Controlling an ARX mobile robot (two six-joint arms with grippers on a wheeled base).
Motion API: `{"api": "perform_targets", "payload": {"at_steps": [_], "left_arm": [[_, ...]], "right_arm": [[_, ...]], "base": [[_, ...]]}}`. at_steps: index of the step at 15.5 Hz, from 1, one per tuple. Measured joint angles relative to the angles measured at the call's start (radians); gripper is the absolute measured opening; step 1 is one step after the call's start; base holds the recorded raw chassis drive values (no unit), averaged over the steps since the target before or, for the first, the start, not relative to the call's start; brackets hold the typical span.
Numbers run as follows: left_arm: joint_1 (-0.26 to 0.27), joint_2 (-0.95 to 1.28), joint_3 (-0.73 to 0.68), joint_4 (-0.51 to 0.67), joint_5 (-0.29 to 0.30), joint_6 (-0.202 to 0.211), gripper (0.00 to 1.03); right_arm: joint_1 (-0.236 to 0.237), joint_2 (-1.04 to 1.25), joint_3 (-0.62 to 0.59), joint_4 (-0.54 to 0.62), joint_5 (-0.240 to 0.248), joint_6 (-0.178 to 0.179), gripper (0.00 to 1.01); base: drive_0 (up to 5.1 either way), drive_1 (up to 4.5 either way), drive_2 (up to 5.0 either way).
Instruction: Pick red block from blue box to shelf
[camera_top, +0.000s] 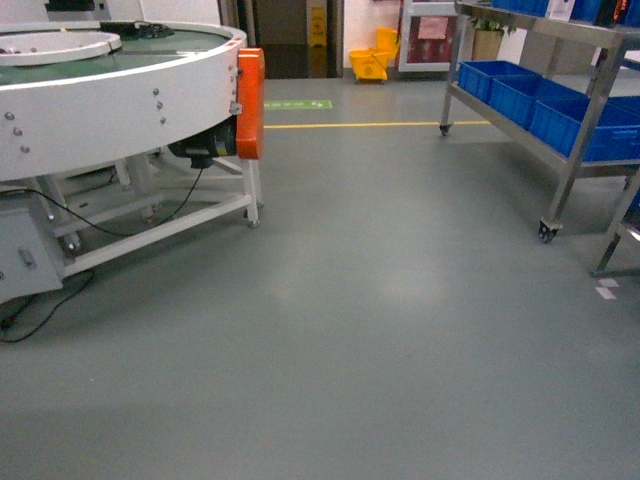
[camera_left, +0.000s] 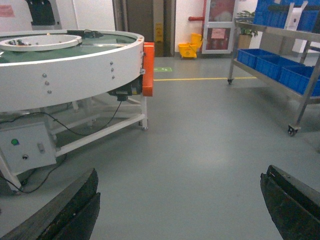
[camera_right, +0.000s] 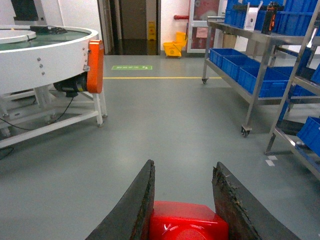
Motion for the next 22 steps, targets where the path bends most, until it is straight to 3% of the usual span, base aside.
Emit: {"api": "perform_targets", "payload": {"at_steps": [22], "left_arm": [[0.000, 0.000, 0.000, 0.004, 0.000, 0.000, 0.98]], "right_arm": [[0.000, 0.000, 0.000, 0.002, 0.000, 0.000, 0.28]], "base": [[0.0, 4.09, -4.0]]}}
